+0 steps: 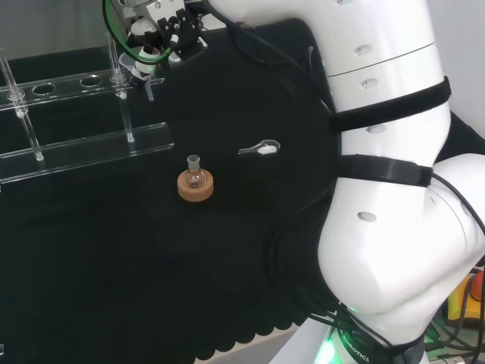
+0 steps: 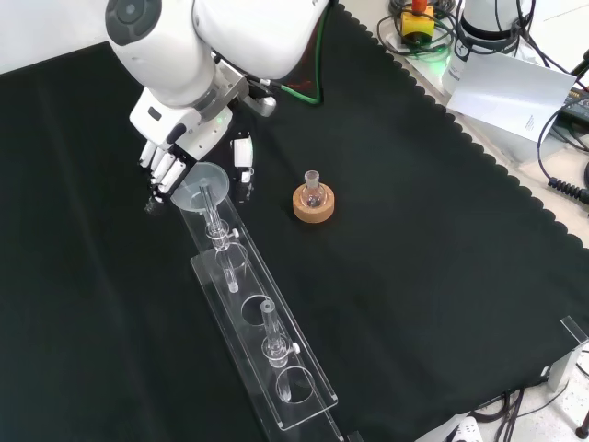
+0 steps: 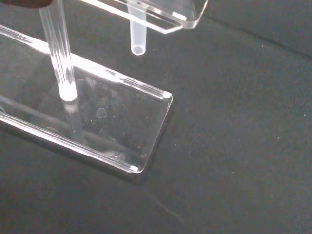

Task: Pick up the funnel from the transparent funnel stand.

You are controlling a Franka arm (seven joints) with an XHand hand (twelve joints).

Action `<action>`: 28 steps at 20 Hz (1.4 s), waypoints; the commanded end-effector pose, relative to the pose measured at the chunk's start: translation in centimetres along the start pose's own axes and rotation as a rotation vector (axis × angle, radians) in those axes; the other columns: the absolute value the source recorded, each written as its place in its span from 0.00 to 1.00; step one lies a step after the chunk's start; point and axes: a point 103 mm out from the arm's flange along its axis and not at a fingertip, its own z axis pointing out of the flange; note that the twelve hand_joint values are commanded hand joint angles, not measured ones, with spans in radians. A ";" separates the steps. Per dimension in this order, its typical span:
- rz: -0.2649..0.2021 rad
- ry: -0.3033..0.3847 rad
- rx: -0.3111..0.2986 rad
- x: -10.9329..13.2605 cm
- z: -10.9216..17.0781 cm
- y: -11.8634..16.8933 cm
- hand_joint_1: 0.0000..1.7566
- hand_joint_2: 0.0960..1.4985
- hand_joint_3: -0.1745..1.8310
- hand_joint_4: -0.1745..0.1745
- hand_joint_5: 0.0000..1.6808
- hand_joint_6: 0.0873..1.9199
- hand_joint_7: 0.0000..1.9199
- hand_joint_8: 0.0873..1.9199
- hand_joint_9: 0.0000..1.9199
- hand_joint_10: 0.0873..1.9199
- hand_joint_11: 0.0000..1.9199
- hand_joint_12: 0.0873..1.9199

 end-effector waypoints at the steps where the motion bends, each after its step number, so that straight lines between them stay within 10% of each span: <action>1: 0.016 -0.033 -0.028 0.0 -0.7 -0.1 0.35 0.53 0.17 0.34 0.28 0.01 0.18 0.34 0.33 0.29 0.25 0.65; 10: 0.038 -0.059 -0.061 -0.5 -2.6 -0.9 0.37 0.51 0.24 0.41 0.34 0.39 0.22 0.32 0.37 0.25 0.28 0.63; 28: 0.117 -0.103 -0.119 -2.2 -8.2 -7.9 0.39 0.50 0.26 0.40 0.36 0.44 0.26 0.33 0.39 0.24 0.31 0.61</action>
